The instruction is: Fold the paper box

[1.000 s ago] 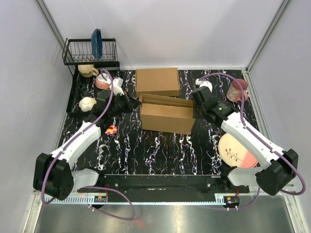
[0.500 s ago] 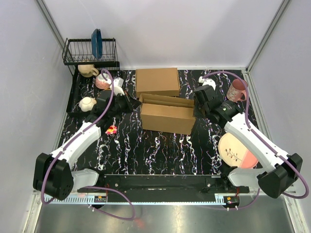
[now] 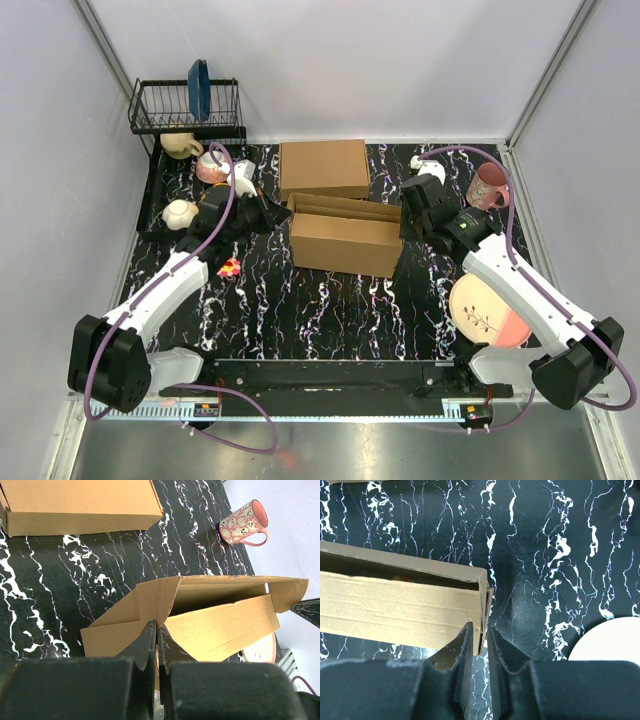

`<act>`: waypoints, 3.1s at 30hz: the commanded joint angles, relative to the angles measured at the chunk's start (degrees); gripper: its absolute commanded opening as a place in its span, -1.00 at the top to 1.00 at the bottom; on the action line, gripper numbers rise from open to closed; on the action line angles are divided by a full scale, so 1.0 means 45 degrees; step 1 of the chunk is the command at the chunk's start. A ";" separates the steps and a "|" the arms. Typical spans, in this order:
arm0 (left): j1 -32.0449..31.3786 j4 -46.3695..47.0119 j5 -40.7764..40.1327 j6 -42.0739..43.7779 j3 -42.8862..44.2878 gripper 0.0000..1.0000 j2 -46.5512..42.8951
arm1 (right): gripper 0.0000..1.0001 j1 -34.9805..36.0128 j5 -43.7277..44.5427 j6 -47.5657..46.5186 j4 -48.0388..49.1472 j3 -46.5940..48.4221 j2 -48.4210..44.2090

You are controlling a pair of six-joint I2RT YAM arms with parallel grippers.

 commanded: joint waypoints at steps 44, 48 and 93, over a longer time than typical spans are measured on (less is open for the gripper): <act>-0.0251 -0.0355 -0.0441 0.0187 0.0019 1.00 -0.0277 | 0.55 0.0033 -0.1337 0.0372 0.1454 0.0615 -0.1007; -0.0290 -0.0374 -0.0461 0.0207 0.0038 1.00 -0.0238 | 0.78 0.0013 -0.4105 0.0469 0.2881 0.0068 -0.1067; -0.0408 -0.1682 0.0105 0.0227 0.1405 1.00 0.0113 | 1.00 0.0873 -0.3997 -0.0155 0.5208 -0.2199 0.1844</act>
